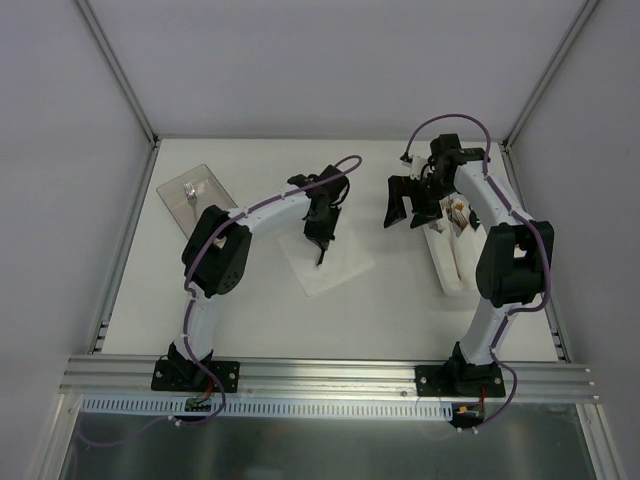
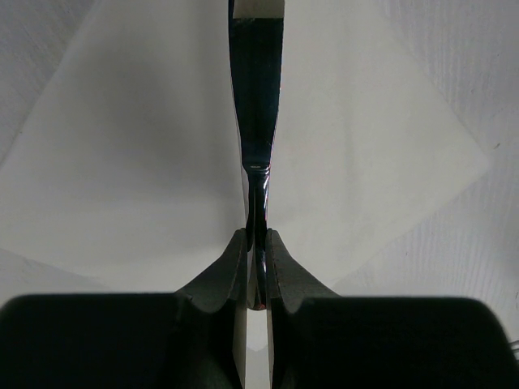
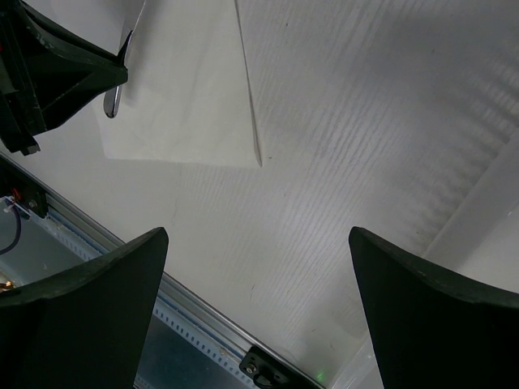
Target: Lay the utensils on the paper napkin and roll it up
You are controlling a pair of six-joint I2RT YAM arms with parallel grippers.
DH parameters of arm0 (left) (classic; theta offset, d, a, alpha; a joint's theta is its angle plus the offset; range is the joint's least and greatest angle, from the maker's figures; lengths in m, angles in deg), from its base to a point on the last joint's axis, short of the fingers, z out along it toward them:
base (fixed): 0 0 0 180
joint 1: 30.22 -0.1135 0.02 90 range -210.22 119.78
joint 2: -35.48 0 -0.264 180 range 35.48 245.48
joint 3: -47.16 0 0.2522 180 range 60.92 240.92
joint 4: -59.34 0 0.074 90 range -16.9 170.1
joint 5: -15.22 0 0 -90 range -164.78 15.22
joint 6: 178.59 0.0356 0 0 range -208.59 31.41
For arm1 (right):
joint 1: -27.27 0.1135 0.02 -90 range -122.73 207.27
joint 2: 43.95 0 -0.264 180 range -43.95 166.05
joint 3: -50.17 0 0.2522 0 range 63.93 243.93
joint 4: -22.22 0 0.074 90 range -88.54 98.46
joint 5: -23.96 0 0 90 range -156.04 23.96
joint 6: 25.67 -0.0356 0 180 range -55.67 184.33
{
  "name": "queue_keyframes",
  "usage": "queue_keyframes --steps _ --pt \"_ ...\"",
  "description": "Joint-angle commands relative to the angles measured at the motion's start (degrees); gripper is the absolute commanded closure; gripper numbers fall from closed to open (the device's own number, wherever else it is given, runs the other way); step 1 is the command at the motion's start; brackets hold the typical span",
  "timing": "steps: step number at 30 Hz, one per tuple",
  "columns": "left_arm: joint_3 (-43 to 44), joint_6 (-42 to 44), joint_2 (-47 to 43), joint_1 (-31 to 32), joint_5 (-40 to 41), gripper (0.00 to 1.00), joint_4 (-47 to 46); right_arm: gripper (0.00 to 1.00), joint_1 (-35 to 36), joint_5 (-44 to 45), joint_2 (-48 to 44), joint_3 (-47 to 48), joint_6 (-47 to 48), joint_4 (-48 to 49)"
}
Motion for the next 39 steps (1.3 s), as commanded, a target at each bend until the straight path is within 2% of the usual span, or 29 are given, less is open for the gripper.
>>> queue_keyframes --steps 1,39 --pt "1.3 -2.4 0.4 1.0 -0.8 1.0 0.2 0.01 -0.5 0.5 -2.5 0.0 0.3 -0.4" --pt "0.7 -5.9 2.0 2.3 -1.0 1.0 0.2 0.01 -0.7 0.4 -1.5 0.2 0.7 -0.5"
